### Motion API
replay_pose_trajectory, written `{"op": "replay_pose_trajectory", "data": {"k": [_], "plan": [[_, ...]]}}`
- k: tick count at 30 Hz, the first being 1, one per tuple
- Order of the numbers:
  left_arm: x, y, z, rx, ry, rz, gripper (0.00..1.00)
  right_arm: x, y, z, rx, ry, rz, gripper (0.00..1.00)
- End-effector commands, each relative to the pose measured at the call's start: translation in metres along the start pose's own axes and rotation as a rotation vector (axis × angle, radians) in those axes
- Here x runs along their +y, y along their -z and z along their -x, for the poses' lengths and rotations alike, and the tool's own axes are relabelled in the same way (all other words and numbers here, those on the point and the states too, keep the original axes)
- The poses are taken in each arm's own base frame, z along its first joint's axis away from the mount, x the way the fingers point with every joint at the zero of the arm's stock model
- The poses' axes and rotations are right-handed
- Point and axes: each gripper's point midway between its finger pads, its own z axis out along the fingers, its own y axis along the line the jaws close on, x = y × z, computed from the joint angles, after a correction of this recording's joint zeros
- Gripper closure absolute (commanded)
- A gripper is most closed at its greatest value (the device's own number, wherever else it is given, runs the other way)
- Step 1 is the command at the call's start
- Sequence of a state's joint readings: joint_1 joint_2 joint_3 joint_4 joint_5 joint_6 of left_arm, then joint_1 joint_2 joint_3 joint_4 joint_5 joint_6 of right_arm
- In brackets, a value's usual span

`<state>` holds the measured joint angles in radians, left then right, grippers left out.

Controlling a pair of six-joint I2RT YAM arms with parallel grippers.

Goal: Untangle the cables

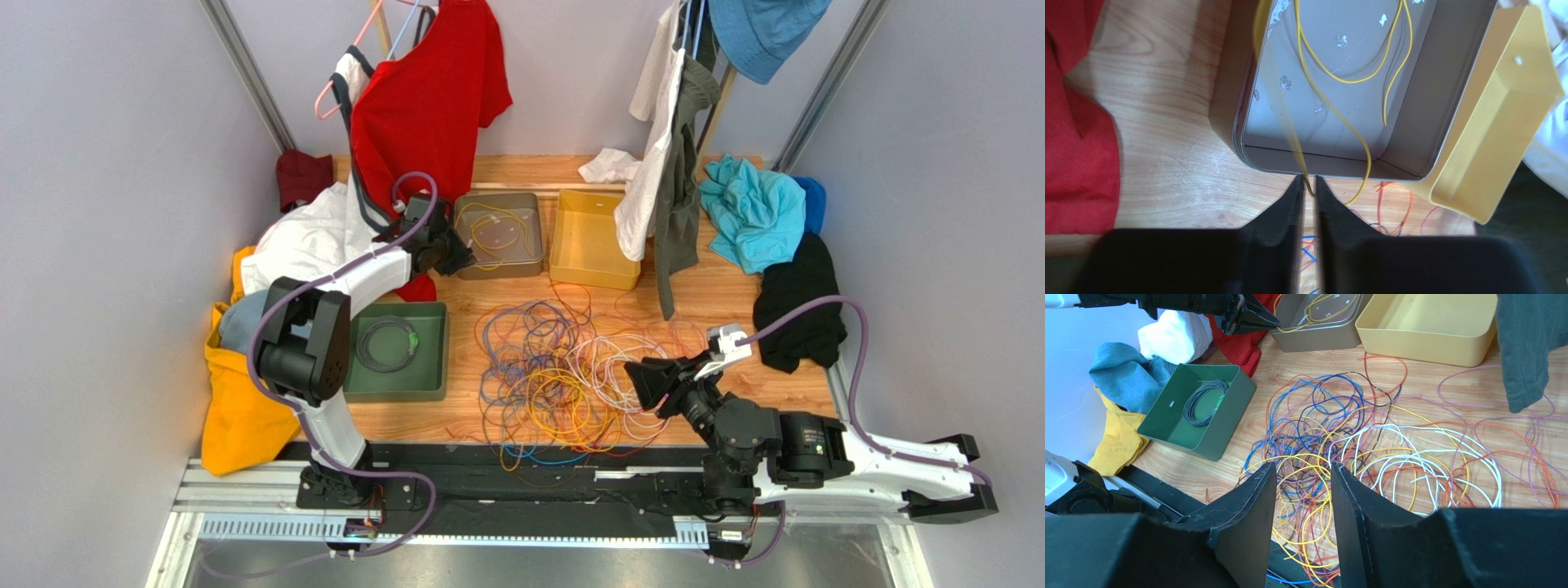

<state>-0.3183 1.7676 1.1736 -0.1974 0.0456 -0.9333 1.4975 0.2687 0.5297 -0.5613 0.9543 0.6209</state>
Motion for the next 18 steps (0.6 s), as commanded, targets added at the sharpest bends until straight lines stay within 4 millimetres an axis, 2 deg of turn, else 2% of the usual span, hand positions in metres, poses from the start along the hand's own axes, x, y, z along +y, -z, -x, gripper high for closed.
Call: {"op": "replay_pose_trajectory", "data": {"k": [1,2,6,9,10,12,13,14,15,16,18], "plan": [[-0.011,0.007,0.013,-0.036,-0.017,-0.042,0.95,-0.006,0.000,0.000,-0.014,-0.020,-0.023,0.59],[-0.011,0.010,0.015,-0.046,-0.023,-0.041,1.00,-0.005,0.000,-0.001,-0.010,-0.019,-0.021,0.59],[-0.019,0.023,0.024,-0.080,-0.040,-0.058,1.00,-0.005,0.000,-0.002,-0.008,-0.027,-0.020,0.59],[-0.030,0.031,0.035,-0.108,-0.067,-0.081,1.00,-0.004,0.000,-0.001,-0.008,-0.041,-0.016,0.59],[-0.040,0.035,0.044,-0.126,-0.072,-0.097,1.00,-0.004,0.000,-0.002,-0.005,-0.045,-0.016,0.59],[-0.042,0.030,0.047,-0.116,-0.090,-0.081,1.00,-0.005,0.001,-0.002,-0.004,-0.050,-0.017,0.59],[-0.055,0.032,0.058,-0.133,-0.093,-0.103,1.00,-0.005,0.001,-0.002,-0.006,-0.056,-0.017,0.59],[-0.055,0.022,0.057,-0.118,-0.098,-0.092,1.00,-0.005,0.001,-0.001,-0.007,-0.057,-0.016,0.59],[-0.065,0.022,0.065,-0.127,-0.100,-0.110,1.00,-0.006,0.001,-0.001,-0.007,-0.053,-0.020,0.59],[-0.063,0.011,0.061,-0.106,-0.102,-0.100,1.00,-0.007,0.001,0.000,-0.013,-0.056,-0.025,0.59],[-0.072,0.004,0.068,-0.115,-0.106,-0.117,1.00,-0.009,0.001,0.002,-0.021,-0.049,-0.035,0.59]]}}
